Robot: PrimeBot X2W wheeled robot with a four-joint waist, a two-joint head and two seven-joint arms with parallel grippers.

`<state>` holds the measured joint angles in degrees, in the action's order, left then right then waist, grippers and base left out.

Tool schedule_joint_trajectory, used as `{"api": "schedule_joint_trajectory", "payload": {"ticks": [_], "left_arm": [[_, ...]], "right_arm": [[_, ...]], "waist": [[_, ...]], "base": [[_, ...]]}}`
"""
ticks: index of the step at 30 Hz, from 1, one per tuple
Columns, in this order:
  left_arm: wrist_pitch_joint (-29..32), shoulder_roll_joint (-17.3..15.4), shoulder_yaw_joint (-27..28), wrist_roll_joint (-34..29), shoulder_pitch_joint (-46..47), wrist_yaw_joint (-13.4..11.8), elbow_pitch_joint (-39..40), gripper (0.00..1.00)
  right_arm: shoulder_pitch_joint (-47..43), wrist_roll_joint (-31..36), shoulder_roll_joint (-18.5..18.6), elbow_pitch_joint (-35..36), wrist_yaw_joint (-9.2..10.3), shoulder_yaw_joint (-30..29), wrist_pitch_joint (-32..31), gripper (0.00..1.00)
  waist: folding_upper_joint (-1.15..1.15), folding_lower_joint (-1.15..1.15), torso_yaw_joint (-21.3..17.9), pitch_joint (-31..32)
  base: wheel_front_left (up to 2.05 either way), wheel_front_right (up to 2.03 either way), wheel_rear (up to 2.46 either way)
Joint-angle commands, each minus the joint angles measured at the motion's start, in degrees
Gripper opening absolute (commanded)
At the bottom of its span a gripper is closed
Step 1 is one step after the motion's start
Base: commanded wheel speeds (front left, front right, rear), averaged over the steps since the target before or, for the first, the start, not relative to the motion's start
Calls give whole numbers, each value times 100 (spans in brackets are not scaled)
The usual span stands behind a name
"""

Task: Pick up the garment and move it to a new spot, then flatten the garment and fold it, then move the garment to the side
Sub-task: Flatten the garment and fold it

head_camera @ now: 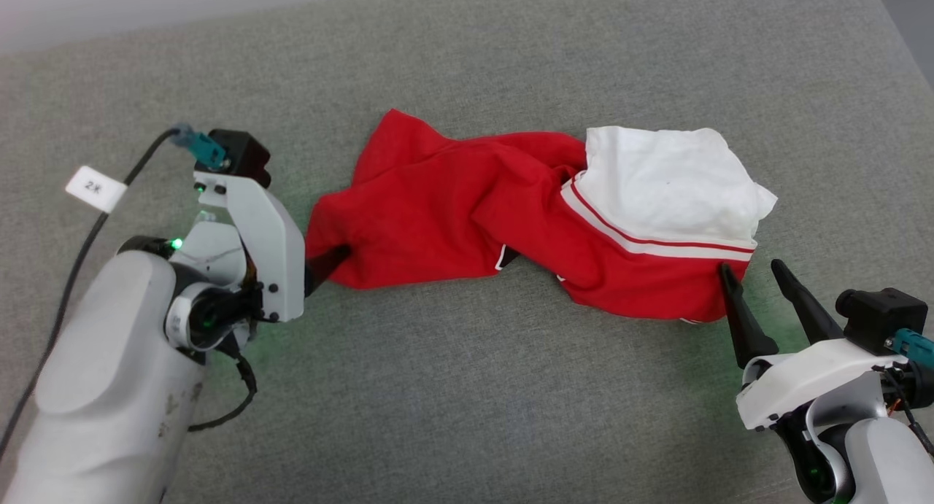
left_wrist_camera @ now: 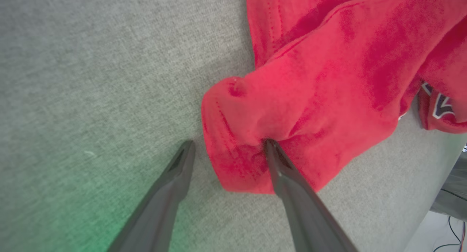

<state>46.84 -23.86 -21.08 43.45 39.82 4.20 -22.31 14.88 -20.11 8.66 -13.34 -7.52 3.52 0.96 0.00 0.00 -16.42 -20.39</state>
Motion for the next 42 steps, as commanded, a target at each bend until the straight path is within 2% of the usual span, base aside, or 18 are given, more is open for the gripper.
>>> {"api": "schedule_joint_trajectory", "payload": {"ticks": [1,5,6,7,8,11,20,27,34,42], "left_arm": [[130,66,-143,-37,-215,-80,-283,100],[273,173,-242,35,-276,-92,-506,100],[314,210,-255,70,-295,-87,-551,83],[333,246,-269,103,-297,-64,-562,18],[285,286,-261,136,-285,-34,-560,0],[278,345,-269,197,-254,23,-562,0],[131,139,-80,339,-147,95,-427,0],[68,-258,103,409,-438,71,-101,0],[33,-719,266,319,-874,-102,258,0],[-170,-1127,487,238,-1177,-262,128,0]], "right_arm": [[80,-31,-1,-34,6,28,39,100],[130,-45,-9,-109,6,58,84,100],[129,-45,-7,-125,6,74,103,100],[137,-46,4,-140,6,86,109,100],[151,-49,15,-153,6,83,120,100],[158,-40,43,-178,6,80,155,100],[-65,13,155,-129,6,-47,115,100],[-336,108,222,33,6,-210,-22,100],[-597,190,233,230,6,-299,-190,100],[-689,213,182,394,6,-304,-349,100]], "waist": [[0,0,0,-29],[0,0,41,-48],[0,0,51,-47],[0,0,63,-43],[0,0,78,-34],[0,0,127,27],[0,0,387,358],[0,0,662,679],[0,0,891,951],[0,0,934,1075]], "base": [[0,0,0],[0,0,0],[0,0,0],[0,0,0],[0,0,0],[0,0,0],[0,0,0],[0,0,0],[0,0,0],[0,0,0]]}}
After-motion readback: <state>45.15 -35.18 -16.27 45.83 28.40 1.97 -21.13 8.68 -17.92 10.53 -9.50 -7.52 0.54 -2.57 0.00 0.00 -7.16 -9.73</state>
